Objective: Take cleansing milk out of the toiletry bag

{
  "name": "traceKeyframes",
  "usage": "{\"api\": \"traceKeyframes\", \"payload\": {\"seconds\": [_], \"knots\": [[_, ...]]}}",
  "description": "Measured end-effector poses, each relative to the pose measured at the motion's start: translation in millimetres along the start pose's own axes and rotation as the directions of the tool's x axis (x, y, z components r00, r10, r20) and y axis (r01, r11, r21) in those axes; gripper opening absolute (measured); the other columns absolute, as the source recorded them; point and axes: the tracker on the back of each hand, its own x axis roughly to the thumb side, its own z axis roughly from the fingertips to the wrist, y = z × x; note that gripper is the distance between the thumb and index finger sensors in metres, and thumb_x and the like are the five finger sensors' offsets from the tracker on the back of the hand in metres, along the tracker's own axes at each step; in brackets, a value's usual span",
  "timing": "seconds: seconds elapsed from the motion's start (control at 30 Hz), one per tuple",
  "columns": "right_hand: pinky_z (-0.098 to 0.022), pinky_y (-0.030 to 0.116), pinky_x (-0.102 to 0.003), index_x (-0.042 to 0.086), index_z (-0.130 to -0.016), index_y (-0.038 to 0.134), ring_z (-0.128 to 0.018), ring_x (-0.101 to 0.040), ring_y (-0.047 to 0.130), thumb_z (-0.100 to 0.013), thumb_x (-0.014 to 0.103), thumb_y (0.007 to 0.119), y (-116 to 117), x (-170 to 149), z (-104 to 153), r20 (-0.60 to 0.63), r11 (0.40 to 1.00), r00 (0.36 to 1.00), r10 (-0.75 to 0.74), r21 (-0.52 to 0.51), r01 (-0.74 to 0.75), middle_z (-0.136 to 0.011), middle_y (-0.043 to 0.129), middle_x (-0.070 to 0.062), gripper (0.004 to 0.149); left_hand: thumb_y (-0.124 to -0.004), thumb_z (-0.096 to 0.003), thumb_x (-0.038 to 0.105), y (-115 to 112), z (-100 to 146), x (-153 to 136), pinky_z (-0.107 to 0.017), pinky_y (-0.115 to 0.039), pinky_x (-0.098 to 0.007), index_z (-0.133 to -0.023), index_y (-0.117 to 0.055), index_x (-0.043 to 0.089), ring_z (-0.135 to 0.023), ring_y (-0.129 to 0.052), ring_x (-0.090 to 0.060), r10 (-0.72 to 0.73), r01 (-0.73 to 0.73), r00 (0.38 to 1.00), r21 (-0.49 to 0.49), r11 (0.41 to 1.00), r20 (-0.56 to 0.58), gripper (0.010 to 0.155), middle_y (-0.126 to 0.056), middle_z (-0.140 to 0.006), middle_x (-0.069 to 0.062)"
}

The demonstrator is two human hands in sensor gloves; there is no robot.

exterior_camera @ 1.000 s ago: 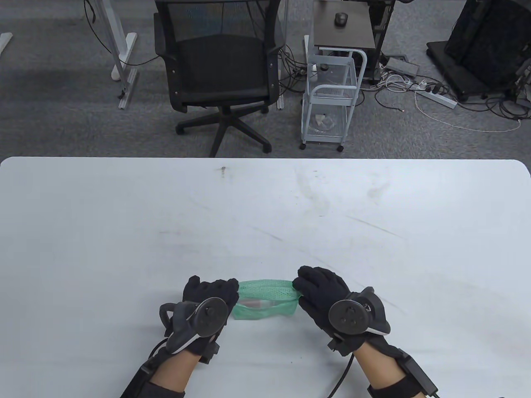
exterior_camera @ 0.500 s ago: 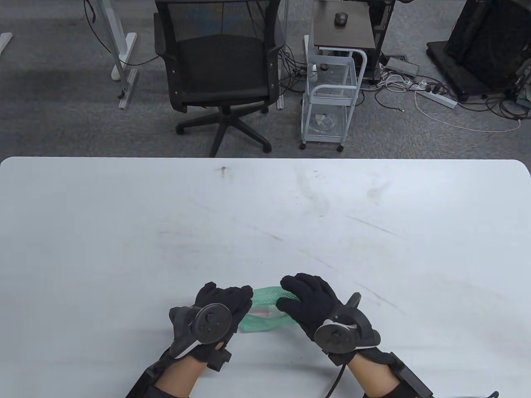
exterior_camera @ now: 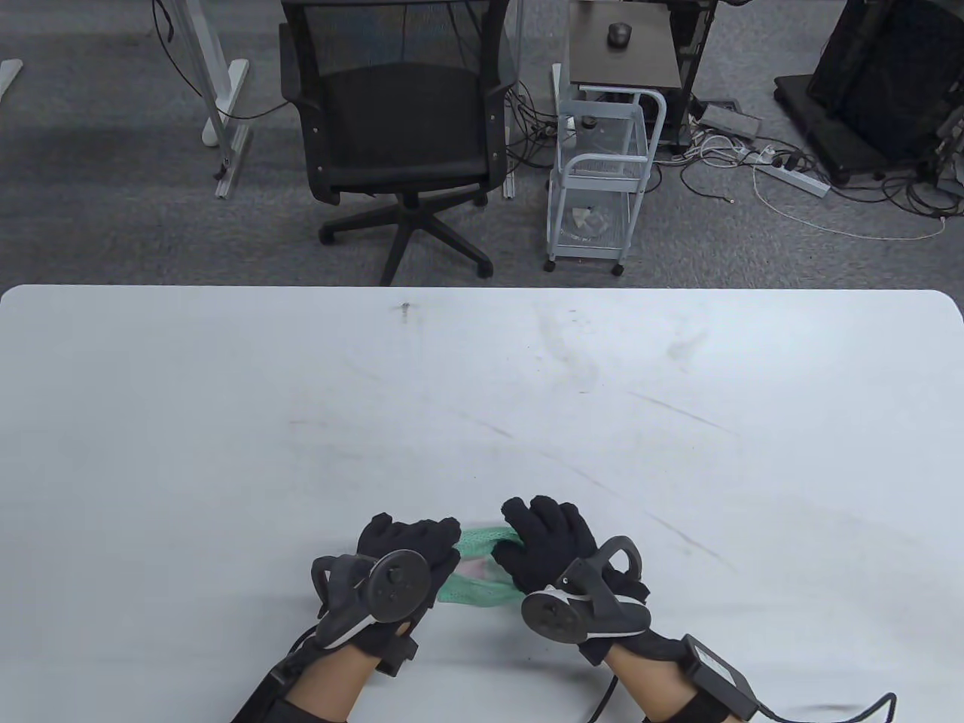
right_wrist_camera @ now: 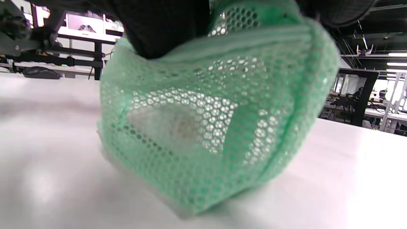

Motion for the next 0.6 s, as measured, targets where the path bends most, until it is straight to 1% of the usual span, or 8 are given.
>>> {"api": "traceKeyframes", "payload": {"seconds": [0.13, 0.27, 0.5, 0.6], "knots": [[-0.065, 0.055, -0.076, 0.013, -0.099, 0.082, -0.094, -0.069, 0.060, -0.050, 0.032, 0.093, 5, 2, -3, -0.017, 0.999, 1.000, 0.016, 0.043, -0.016, -0.118, 0.053, -0.032, 0.053, -0.096, -0.0437, 0.044, -3, -3, -1, -0.070, -0.069, -0.062, -0.097, -0.086, 0.028, -0.083, -0.101, -0.037, -0.026, 0.026, 1.000, -0.035, 0.999, -0.013, 0.056, -0.098, -0.097, -0.007], [-0.065, 0.054, -0.076, 0.011, -0.102, 0.078, -0.095, -0.070, 0.056, -0.050, 0.036, 0.092, 9, 5, -6, -0.046, 0.995, 0.999, 0.023, 0.093, -0.019, -0.119, 0.047, -0.033, 0.059, -0.099, -0.0414, 0.046, -7, -4, -2, -0.071, -0.068, -0.063, -0.098, -0.084, 0.029, -0.084, -0.100, -0.037, -0.034, 0.033, 0.999, -0.078, 0.996, -0.005, 0.061, -0.097, -0.098, -0.007], [-0.065, 0.052, -0.076, 0.009, -0.104, 0.074, -0.095, -0.071, 0.053, -0.052, 0.038, 0.089, 21, 8, -13, -0.064, 0.984, 0.996, 0.059, 0.174, -0.047, -0.120, 0.042, -0.035, 0.062, -0.100, -0.0405, 0.046, -10, -6, 1, -0.070, -0.069, -0.063, -0.098, -0.084, 0.028, -0.082, -0.102, -0.036, -0.022, 0.023, 1.000, -0.104, 0.994, 0.007, 0.062, -0.098, -0.097, -0.006], [-0.066, 0.052, -0.076, 0.009, -0.106, 0.072, -0.095, -0.072, 0.052, -0.052, 0.039, 0.089, 27, 6, -15, -0.080, 0.976, 0.995, 0.051, 0.215, -0.032, -0.121, 0.040, -0.035, 0.064, -0.100, -0.0405, 0.046, -11, -6, 1, -0.070, -0.069, -0.063, -0.098, -0.085, 0.028, -0.081, -0.102, -0.036, -0.010, 0.011, 1.000, -0.111, 0.994, 0.010, 0.062, -0.098, -0.096, -0.006]]}}
